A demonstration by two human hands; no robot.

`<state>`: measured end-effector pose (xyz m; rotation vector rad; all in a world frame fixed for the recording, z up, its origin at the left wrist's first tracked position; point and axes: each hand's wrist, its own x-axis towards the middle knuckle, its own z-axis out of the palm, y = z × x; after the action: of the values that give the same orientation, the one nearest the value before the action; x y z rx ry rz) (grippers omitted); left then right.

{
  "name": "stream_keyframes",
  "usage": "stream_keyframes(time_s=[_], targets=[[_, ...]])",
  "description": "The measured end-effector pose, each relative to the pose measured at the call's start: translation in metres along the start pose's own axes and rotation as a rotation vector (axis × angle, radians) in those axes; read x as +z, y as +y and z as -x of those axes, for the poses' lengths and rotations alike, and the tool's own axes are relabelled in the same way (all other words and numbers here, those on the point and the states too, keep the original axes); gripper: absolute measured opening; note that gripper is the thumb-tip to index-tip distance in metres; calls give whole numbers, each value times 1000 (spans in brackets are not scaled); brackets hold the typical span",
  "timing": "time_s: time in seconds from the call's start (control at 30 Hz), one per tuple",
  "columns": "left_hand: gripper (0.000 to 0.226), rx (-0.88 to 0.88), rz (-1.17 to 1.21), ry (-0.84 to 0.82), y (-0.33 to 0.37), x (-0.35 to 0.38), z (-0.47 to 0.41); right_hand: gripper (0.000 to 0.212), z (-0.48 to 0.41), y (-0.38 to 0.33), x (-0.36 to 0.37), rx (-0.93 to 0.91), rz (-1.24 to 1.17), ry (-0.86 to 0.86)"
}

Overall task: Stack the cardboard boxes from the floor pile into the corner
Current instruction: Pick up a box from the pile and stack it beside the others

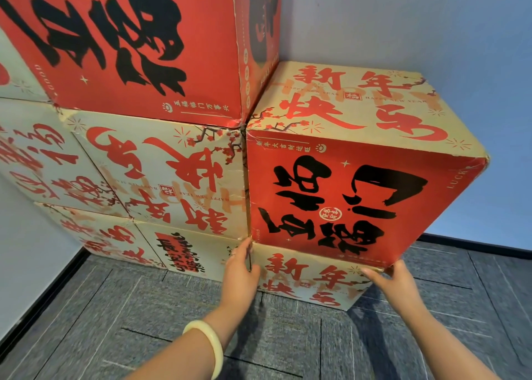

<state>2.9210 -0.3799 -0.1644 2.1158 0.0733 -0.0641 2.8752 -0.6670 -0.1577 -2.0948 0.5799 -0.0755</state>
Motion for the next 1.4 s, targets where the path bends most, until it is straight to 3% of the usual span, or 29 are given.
stream_keyframes(time_s=[0.27, 0.67, 1.4], targets=[[71, -13, 1, 27, 1, 12, 0, 51, -3, 6, 2, 2, 35, 12], [59, -26, 80, 84, 6, 9, -4, 57, 0, 2, 3, -46, 103, 34], [55, -8, 69, 114, 3, 16, -5, 54, -8, 6, 4, 34, 131, 64]])
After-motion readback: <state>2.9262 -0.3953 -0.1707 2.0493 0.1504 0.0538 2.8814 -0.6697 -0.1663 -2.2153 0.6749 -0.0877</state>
